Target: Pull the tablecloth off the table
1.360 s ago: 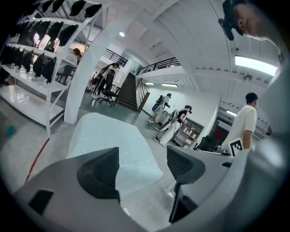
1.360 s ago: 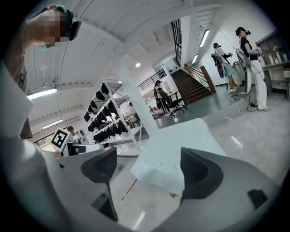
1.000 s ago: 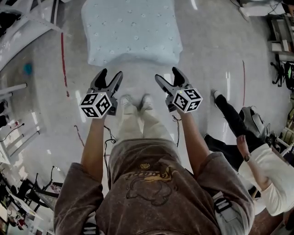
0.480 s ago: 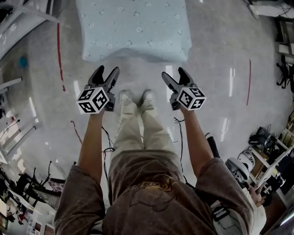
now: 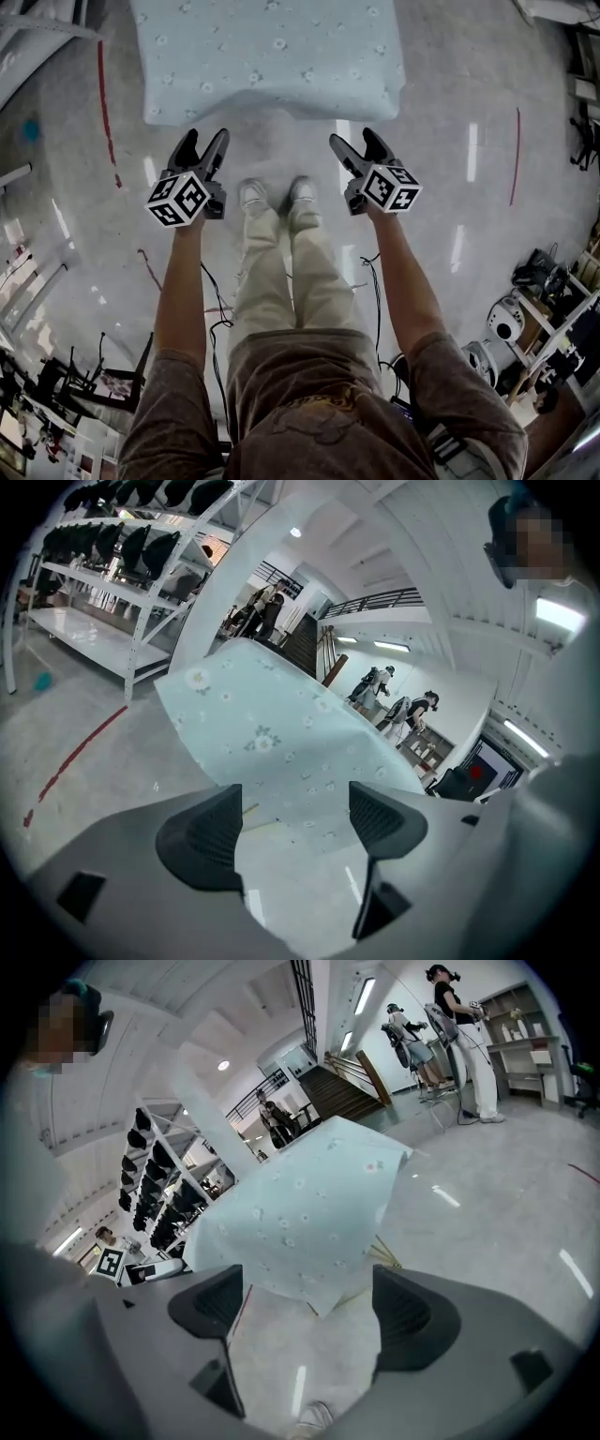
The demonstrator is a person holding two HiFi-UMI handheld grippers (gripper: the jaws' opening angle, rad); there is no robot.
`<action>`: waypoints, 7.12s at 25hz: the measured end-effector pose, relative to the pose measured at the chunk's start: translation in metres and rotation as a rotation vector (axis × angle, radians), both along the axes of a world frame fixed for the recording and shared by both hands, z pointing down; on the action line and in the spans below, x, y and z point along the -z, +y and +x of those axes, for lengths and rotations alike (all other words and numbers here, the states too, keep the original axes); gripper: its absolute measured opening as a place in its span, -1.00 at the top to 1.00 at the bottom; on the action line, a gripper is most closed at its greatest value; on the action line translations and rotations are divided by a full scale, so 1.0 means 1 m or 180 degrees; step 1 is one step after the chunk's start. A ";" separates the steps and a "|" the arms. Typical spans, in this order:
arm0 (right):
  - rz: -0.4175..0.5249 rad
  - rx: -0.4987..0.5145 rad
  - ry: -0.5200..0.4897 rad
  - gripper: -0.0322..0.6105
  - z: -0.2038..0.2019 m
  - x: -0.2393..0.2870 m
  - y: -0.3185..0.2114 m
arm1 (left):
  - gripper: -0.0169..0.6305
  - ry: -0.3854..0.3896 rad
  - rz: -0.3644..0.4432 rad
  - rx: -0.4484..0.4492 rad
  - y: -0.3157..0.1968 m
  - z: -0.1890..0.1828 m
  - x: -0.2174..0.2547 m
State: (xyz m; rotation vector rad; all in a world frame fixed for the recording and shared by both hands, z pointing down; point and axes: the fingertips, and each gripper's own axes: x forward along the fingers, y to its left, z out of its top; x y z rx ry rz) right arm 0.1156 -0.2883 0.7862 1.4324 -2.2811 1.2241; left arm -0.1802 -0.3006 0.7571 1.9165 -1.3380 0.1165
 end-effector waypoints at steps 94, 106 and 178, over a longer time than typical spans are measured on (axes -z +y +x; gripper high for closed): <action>0.0873 -0.0142 0.0043 0.88 -0.004 0.208 -0.013 | 0.89 -0.0025 0.0707 -0.0460 -0.016 0.027 0.207; 0.1053 0.0021 -0.0111 0.88 -0.014 0.292 0.006 | 0.89 -0.0103 0.0833 -0.0432 -0.001 0.039 0.290; 0.1548 0.0294 -0.0190 0.87 -0.037 0.380 0.188 | 0.89 0.0022 0.1309 -0.0483 0.198 0.048 0.375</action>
